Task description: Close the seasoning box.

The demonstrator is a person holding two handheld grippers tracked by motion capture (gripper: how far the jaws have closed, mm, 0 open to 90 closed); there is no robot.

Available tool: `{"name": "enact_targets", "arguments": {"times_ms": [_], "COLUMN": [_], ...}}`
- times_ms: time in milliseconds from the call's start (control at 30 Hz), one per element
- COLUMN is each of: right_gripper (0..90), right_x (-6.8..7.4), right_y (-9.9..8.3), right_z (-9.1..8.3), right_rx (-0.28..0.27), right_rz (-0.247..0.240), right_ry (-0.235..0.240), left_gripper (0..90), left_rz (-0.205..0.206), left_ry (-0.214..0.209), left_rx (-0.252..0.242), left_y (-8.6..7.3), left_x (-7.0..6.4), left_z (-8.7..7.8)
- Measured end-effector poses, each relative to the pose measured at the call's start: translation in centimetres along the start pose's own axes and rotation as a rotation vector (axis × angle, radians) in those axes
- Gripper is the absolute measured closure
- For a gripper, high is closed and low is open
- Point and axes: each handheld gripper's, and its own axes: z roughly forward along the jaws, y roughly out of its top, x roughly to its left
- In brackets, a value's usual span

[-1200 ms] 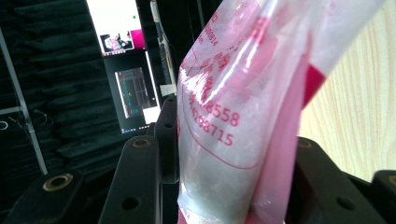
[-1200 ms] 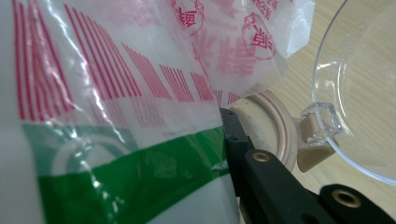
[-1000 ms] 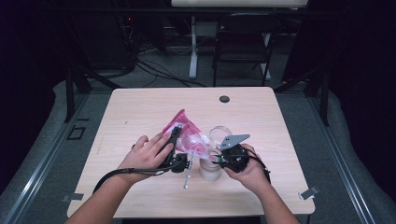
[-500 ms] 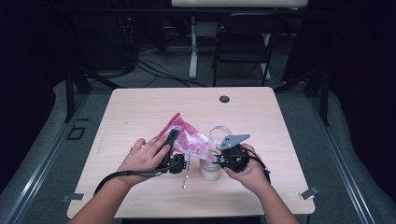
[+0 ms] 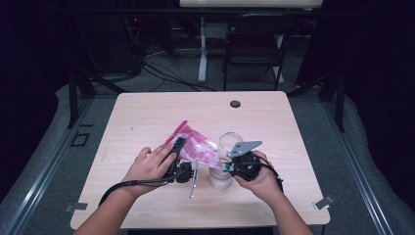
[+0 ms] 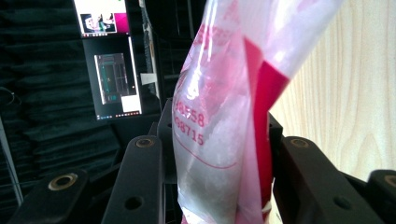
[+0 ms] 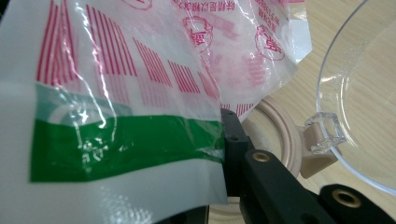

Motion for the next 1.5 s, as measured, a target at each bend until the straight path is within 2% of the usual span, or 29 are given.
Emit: {"name": "enact_targets", "arguments": {"times_ms": [100, 133, 167, 533, 567, 600, 700, 867, 1133, 1200, 1500], "right_gripper": [90.0, 90.0, 90.0, 90.0, 90.0, 90.0, 90.0, 90.0, 90.0, 90.0, 90.0], "right_x": [0.0, 0.0, 0.1, 0.2, 0.3, 0.3, 0.3, 0.4, 0.6, 0.6, 0.7], "right_y": [0.0, 0.1, 0.1, 0.4, 0.4, 0.4, 0.4, 0.5, 0.6, 0.7, 0.7], "right_z": [-0.1, -0.1, -0.2, -0.4, -0.5, -0.5, -0.5, -0.5, -0.3, -0.2, -0.2], "right_rx": [-0.002, -0.004, -0.008, -0.039, -0.041, -0.043, -0.046, -0.055, -0.059, -0.053, -0.063], "right_rz": [-0.003, -0.003, -0.002, 0.003, 0.004, 0.004, 0.005, 0.007, 0.009, 0.004, 0.007], "right_ry": [0.0, -0.001, -0.003, 0.0, -0.001, 0.0, 0.0, 0.003, 0.004, 0.005, 0.0], "left_gripper": [64.6, 64.8, 65.0, 67.0, 67.2, 67.4, 67.9, 68.8, 71.3, 71.9, 74.8], "left_rz": [-0.011, -0.005, -0.012, -0.076, -0.091, -0.078, -0.092, -0.153, -0.212, -0.24, -0.343], "left_ry": [0.001, -0.001, 0.01, -0.019, 0.001, -0.022, -0.026, -0.039, -0.063, -0.08, -0.106], "left_rx": [-0.001, 0.014, -0.004, 0.0, -0.026, 0.01, 0.012, 0.006, 0.013, 0.018, 0.016], "left_y": [0.0, 0.1, 0.0, -0.3, -0.4, -0.3, -0.3, -0.5, -0.7, -0.7, -0.8], "left_x": [-0.1, 0.1, -0.1, -0.4, -0.6, -0.3, -0.4, -0.6, -1.3, -1.5, -2.6], "left_z": [0.0, -0.1, 0.0, 0.0, 0.2, -0.1, -0.2, -0.1, 0.2, 0.2, 0.4]}}
